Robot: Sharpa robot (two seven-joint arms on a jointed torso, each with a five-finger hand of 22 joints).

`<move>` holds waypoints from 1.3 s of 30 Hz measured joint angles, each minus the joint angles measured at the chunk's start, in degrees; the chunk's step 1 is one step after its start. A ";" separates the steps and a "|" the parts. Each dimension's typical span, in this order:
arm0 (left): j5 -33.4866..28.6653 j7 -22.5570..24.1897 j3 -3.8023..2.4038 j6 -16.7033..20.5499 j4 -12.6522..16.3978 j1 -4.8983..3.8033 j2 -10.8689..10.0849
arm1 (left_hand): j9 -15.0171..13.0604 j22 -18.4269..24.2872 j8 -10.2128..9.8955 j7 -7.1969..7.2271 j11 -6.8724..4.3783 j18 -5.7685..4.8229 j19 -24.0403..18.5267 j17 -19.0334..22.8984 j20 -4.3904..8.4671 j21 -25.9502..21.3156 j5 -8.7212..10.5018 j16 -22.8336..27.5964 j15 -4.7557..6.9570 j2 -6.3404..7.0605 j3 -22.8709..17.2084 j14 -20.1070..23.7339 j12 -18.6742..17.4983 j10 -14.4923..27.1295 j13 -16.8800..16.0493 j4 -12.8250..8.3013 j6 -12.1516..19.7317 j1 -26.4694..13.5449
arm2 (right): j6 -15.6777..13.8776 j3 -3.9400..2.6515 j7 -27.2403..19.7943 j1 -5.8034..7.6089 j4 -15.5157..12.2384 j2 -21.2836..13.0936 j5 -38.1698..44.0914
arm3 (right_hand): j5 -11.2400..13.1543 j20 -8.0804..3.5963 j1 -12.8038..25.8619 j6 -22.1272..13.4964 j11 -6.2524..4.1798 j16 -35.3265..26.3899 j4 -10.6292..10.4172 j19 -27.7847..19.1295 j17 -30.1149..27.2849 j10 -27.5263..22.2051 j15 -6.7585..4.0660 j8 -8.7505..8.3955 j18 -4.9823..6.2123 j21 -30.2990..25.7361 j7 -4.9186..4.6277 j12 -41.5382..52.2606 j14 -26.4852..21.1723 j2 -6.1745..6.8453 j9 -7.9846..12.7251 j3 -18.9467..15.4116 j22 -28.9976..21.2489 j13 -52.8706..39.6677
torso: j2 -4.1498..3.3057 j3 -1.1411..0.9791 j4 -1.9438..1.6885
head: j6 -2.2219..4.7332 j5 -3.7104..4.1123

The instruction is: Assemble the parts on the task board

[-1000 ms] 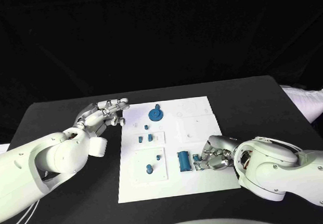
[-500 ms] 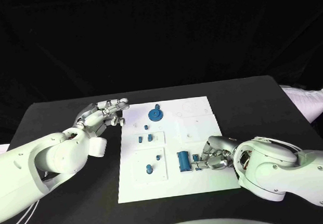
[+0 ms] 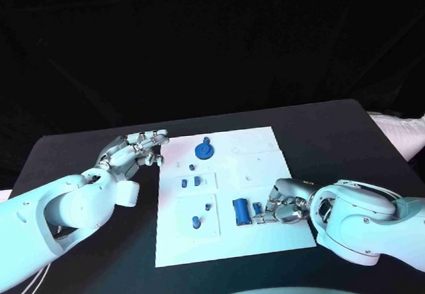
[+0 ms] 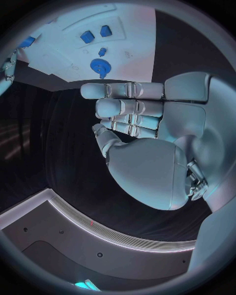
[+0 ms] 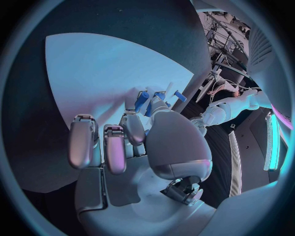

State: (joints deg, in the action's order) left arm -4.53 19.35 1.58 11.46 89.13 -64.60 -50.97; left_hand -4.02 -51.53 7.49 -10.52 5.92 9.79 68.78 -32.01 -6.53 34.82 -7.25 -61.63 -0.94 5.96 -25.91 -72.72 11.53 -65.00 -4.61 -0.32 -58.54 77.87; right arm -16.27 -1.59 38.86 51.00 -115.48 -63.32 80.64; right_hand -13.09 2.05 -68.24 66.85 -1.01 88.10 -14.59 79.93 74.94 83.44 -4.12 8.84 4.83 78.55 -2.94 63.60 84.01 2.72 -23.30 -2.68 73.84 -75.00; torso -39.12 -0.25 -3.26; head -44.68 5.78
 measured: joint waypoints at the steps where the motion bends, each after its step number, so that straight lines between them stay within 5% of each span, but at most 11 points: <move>1: 0.00 0.00 0.00 0.00 0.00 0.00 -0.01 | 0.00 0.00 0.00 0.00 0.00 0.00 0.00 0.00 0.00 0.00 0.00 0.00 0.00 0.00 0.00 0.00 0.00 0.00 0.00 0.00 0.00 0.00 | 0.02 0.00 -0.07 0.00 -0.05 -0.15 0.06 | 0.34 0.00 -0.59 0.00 0.00 0.00 0.15 0.00 0.00 0.00 0.00 0.00 0.00 0.00 0.00 -0.01 0.00 -0.01 -0.05 -0.15 0.00 -0.06 | 0.00 0.00 0.01 | 0.00 0.01; 22: 0.00 -0.23 0.00 0.02 -0.02 0.00 -0.05 | 0.00 0.00 0.22 0.20 0.00 0.00 0.00 0.06 0.00 -0.21 0.00 0.00 0.00 0.00 0.00 0.00 0.24 0.00 0.05 0.00 0.20 0.00 | 0.27 -0.08 -1.36 0.03 1.42 -0.19 0.61 | 0.79 0.00 -2.05 0.00 0.17 0.00 -0.51 0.00 -0.01 -0.17 0.01 0.00 0.00 0.00 0.00 0.24 0.00 -0.95 -0.40 -0.95 0.05 -0.03 | 0.00 0.02 -0.04 | 0.14 0.25; 33: 0.00 -0.23 0.00 0.04 -0.02 0.01 -0.04 | 0.00 -0.01 0.22 0.20 0.00 0.00 0.00 0.05 0.00 -0.21 0.00 0.00 0.00 0.00 0.00 0.00 0.24 0.00 0.04 0.00 0.20 0.00 | 0.59 -0.23 -2.04 0.15 3.47 1.22 1.50 | 2.15 0.00 -6.22 0.24 0.11 0.00 1.39 -0.01 -0.02 -0.11 -0.33 0.38 0.01 0.00 0.01 -0.15 -0.05 -1.58 -1.04 -1.42 0.08 0.11 | 0.03 0.02 -0.02 | -0.08 0.12; 39: 0.00 -0.23 0.00 0.04 -0.11 0.01 -0.02 | 0.00 -0.01 0.22 0.20 0.00 0.00 0.00 0.05 0.00 -0.21 0.00 0.00 0.00 0.00 0.00 0.00 0.24 0.00 0.04 0.00 0.20 0.00 | -0.13 -0.21 -2.67 0.11 3.56 1.16 1.62 | 2.24 0.00 -4.95 0.10 0.11 0.00 -0.76 -0.01 -0.02 -0.12 -0.41 -0.31 0.00 0.00 -0.13 0.02 0.02 -2.83 -0.89 -3.60 0.10 0.18 | 0.03 0.00 -0.06 | 0.07 0.11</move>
State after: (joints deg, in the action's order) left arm -4.53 19.11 1.58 11.50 89.02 -64.59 -50.98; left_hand -4.02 -51.53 7.71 -10.32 5.92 9.79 68.77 -31.97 -6.53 34.61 -7.25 -61.63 -0.94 5.96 -25.91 -72.72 11.77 -65.00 -4.57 -0.32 -58.35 77.87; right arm -16.39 -1.81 36.19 51.11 -111.92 -62.15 82.26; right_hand -10.85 2.06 -73.19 66.96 -0.91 88.09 -15.34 79.92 74.92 83.32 -4.53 8.53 4.83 78.55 -3.07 63.62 84.04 -0.10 -24.19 -6.29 73.94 -74.82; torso -39.09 -0.25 -3.32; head -44.60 5.89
